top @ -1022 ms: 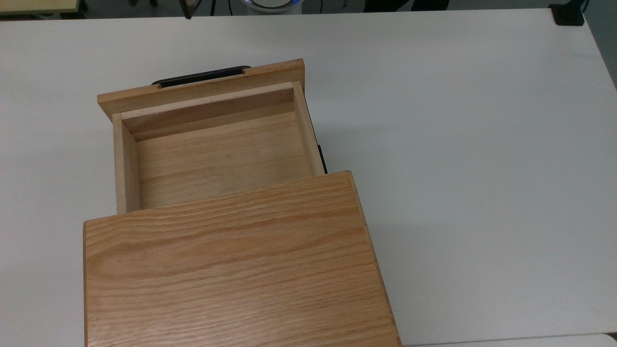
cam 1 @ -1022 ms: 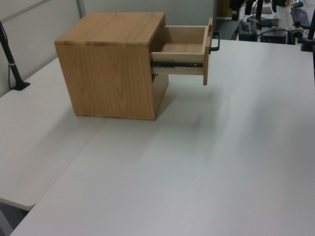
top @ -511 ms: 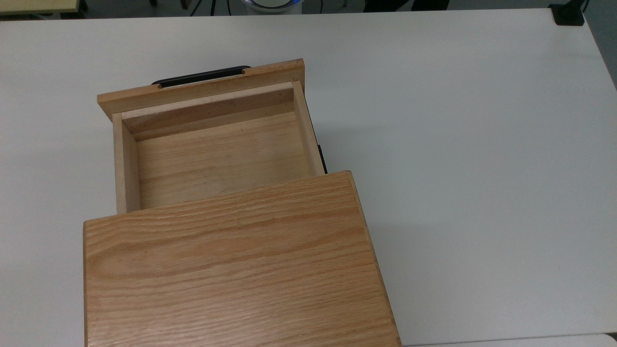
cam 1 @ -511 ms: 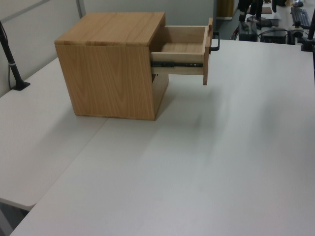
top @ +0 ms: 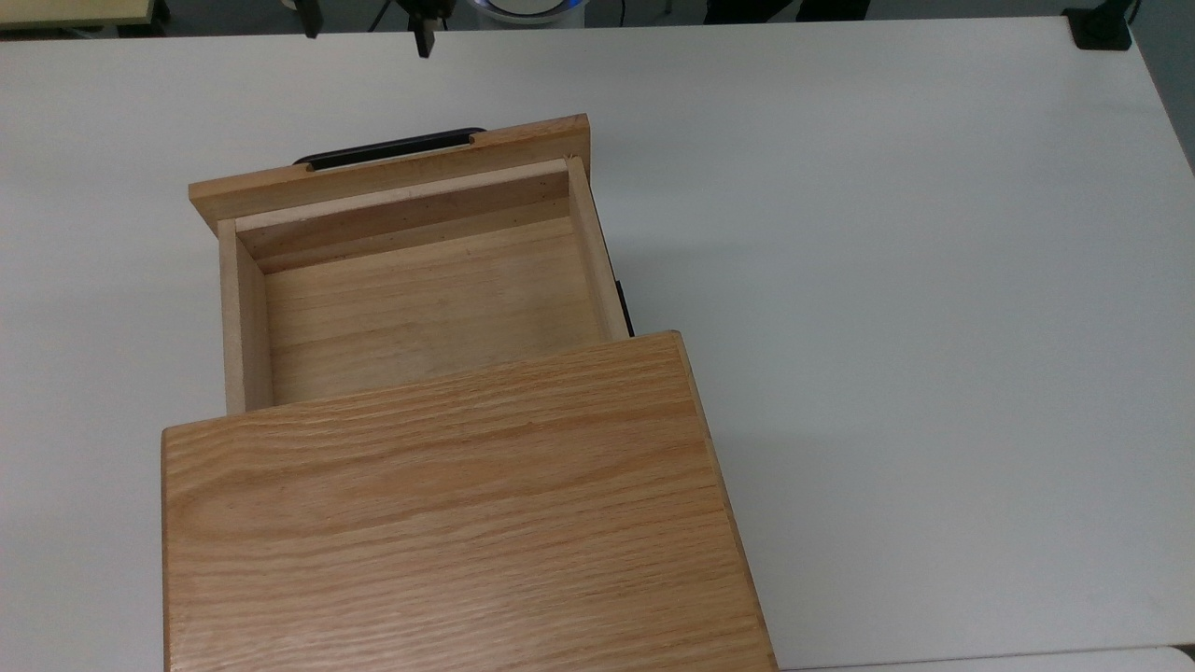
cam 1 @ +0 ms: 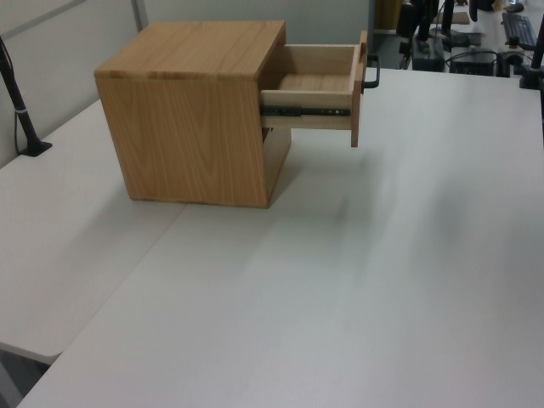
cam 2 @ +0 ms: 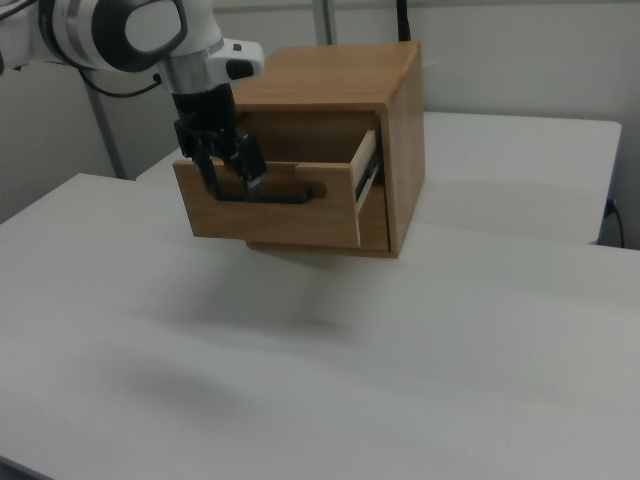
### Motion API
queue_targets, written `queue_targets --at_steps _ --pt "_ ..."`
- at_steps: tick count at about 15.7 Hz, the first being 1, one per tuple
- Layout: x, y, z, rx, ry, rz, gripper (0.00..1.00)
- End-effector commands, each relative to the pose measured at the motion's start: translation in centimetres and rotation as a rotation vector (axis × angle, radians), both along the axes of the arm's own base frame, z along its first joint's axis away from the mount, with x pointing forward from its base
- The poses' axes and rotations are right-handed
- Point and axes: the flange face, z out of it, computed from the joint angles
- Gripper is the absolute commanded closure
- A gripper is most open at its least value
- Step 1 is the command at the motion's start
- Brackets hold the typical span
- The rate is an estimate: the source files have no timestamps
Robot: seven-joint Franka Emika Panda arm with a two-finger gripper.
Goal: Open the drawer by sliding it
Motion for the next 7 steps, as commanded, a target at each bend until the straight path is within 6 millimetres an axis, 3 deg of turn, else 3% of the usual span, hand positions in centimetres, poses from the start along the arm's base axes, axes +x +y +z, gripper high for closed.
queue_targets --at_steps 1,7 --pt "0.65 -0.11 -0.05 -0.017 -0.007 0.009 0.00" --pt "0.52 -0.06 0.00 -0.024 -0.002 0.069 0.00"
